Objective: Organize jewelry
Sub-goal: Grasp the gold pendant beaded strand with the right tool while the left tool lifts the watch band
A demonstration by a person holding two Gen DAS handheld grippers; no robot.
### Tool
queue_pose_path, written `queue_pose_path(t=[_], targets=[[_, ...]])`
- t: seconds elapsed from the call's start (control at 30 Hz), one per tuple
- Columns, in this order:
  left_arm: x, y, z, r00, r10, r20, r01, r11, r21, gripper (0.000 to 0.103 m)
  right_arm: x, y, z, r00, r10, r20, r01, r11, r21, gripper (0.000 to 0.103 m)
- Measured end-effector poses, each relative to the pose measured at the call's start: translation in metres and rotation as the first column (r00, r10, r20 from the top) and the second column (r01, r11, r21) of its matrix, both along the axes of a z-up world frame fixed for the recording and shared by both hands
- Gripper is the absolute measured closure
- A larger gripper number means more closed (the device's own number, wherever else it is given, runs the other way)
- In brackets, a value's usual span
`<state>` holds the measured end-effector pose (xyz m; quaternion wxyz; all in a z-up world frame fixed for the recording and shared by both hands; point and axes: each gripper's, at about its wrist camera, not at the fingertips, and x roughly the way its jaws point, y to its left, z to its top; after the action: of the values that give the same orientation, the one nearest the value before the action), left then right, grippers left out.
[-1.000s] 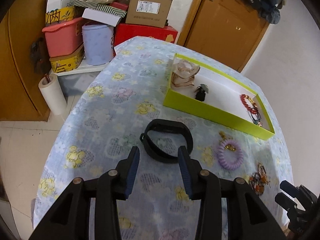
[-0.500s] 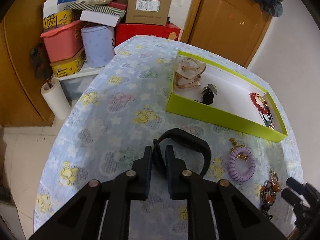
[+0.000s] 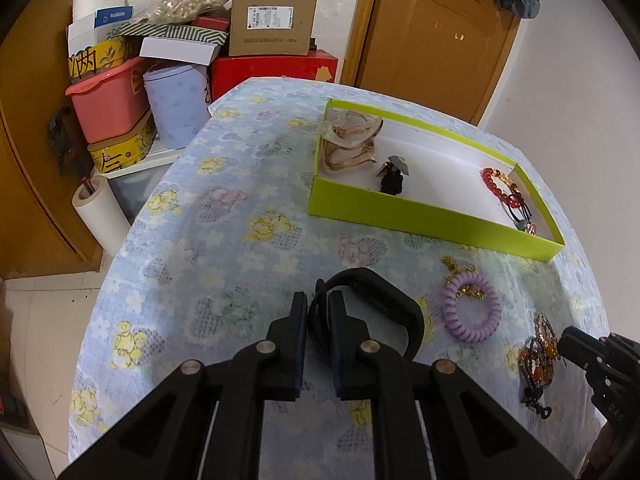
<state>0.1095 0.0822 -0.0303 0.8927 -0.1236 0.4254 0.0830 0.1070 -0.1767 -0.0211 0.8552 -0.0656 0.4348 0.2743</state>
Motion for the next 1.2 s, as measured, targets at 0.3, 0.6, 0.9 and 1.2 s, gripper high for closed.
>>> queue_pose_path(t=[0.3,0.6,0.9,1.2], targets=[[-0.002,-0.008,0.001,0.999,-0.054,-0.001,0.054,0.998,0.017,0.092,0.006,0.013,-0.003,0.998,0.064,0.025,-0.062,0.996,-0.058,0.096],[-0.007,-0.016,0.004,0.996,-0.085,0.002,0.085,0.996,0.007,0.092,-0.003,0.012,-0.002,0.996,0.085,0.035,-0.083,0.994,-0.064,0.100],[-0.019,-0.026,0.025,0.991,-0.120,0.053,0.121,0.993,-0.005,0.093,-0.013,-0.007,0.019,0.998,0.037,0.059,-0.037,0.999,0.010,0.100],[-0.020,-0.037,0.043,0.986,-0.149,0.080,0.150,0.989,-0.001,0.093,-0.016,-0.018,0.033,0.997,0.008,0.071,-0.013,0.998,0.067,0.100]])
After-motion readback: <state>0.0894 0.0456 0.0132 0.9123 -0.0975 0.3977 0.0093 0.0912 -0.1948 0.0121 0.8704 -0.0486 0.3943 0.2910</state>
